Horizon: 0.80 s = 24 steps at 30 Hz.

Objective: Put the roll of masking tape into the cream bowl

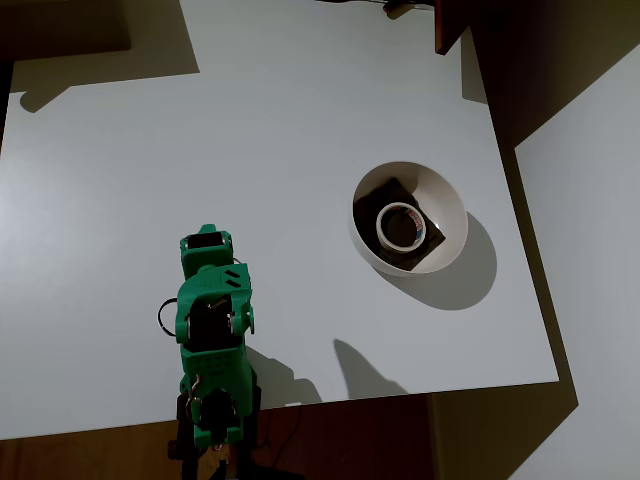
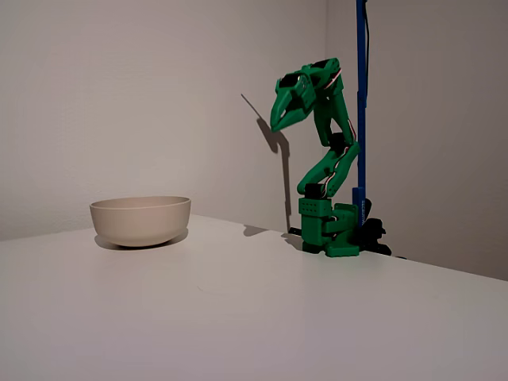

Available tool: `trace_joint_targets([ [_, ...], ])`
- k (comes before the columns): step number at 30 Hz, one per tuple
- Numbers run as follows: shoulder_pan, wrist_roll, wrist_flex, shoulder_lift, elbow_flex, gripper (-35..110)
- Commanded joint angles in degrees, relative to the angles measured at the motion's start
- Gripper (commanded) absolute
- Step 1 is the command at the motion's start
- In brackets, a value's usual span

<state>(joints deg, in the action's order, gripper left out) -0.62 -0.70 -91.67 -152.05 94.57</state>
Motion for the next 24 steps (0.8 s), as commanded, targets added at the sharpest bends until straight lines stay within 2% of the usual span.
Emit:
trace_joint_targets([
  [1, -1.49, -1.32, 6.86, -7.12, 16.17, -8],
  [11, -3.78, -1.49, 18.54, -19.95, 45.26, -8],
  [24, -4.66, -1.49, 21.80, -34.10, 65.57, -8],
])
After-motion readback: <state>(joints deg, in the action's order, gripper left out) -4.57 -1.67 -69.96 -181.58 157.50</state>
